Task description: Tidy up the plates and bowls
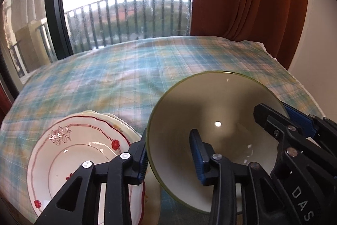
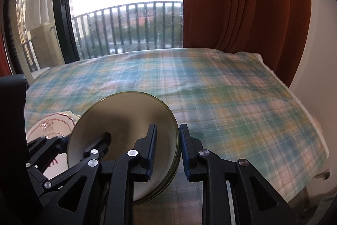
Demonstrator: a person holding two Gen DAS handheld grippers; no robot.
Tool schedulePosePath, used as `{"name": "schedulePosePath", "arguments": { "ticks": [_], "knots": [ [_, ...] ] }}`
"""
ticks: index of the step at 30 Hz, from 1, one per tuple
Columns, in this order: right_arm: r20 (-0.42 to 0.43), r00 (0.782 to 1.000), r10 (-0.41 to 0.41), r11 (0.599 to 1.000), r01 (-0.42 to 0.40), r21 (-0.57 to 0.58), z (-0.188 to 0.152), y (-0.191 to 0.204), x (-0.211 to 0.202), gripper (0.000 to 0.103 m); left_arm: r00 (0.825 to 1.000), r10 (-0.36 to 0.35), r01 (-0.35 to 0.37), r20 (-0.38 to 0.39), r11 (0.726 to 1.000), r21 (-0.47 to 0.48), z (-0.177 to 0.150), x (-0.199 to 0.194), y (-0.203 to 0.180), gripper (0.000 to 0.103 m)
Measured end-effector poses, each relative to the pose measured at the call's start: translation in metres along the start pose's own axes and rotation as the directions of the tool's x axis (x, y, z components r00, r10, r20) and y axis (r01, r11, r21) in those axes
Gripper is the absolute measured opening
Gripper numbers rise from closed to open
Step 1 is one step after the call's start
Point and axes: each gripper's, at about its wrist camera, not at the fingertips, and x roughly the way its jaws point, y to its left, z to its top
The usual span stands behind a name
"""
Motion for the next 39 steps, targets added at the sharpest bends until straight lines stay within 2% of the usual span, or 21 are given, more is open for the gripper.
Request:
{"name": "schedulePosePath", "arguments": {
  "ticks": [1,2,3,4,5,6,8,12,19,22,27,39],
  "knots": [
    [-0.014,1.0,0.011,1.0,-0.011,0.004,0.0,-0.001,0.001,0.033,1.0,-0.009,0.009,-0.004,1.0,-0.004,0.0,0.0,0.001,0.044],
    [-0.023,1.0,0.019,1.0,-0.019,0.005,0.001,-0.001,0.002,0.04,1.0,-0.013,0.013,-0.006,1.0,-0.008,0.0,0.0,0.002,0.052],
    [-0.021,0.999,0.024,1.0,-0.024,0.004,0.0,0.001,0.001,0.051,1.0,-0.018,0.018,-0.006,1.0,-0.011,0.0,0.0,0.003,0.055],
    [-0.016,1.0,0.024,1.0,-0.024,0.002,0.001,0.002,-0.001,0.057,0.999,-0.032,0.032,-0.009,0.999,-0.016,0.0,0.0,0.003,0.06],
    [-0.009,1.0,0.02,1.0,-0.02,0.003,0.001,0.004,-0.003,0.067,0.998,-0.06,0.059,-0.011,0.998,-0.018,0.0,-0.001,0.003,0.063],
    [-0.005,1.0,0.021,1.0,-0.021,0.005,0.001,0.005,-0.005,0.073,0.997,-0.081,0.081,-0.011,0.997,-0.018,0.0,-0.002,0.003,0.064],
    [-0.017,0.999,0.041,0.999,-0.041,0.005,0.001,0.007,-0.006,0.076,0.996,-0.092,0.091,-0.015,0.996,-0.023,0.0,-0.003,0.005,0.069],
    [-0.047,0.997,0.06,0.998,-0.059,0.016,0.002,0.008,-0.001,0.077,0.988,-0.147,0.144,-0.052,0.988,-0.062,-0.001,0.004,0.012,0.07],
    [-0.108,0.991,0.075,0.996,-0.068,0.063,0.006,0.002,0.015,0.076,0.973,-0.207,0.203,-0.106,0.978,-0.043,0.005,0.015,0.01,0.07],
    [-0.144,0.987,0.074,0.991,-0.057,0.117,0.005,-0.007,0.025,0.076,0.955,-0.254,0.248,-0.15,0.967,-0.06,0.006,0.022,0.009,0.067],
    [-0.188,0.977,0.104,0.979,-0.068,0.19,0.003,-0.018,0.038,0.076,0.954,-0.252,0.246,-0.166,0.968,-0.057,0.007,0.024,0.007,0.067],
    [-0.209,0.965,0.161,0.955,-0.098,0.281,-0.003,-0.026,0.055,0.076,0.957,-0.202,0.2,-0.206,0.979,-0.032,0.01,0.03,0.004,0.066]
  ]
}}
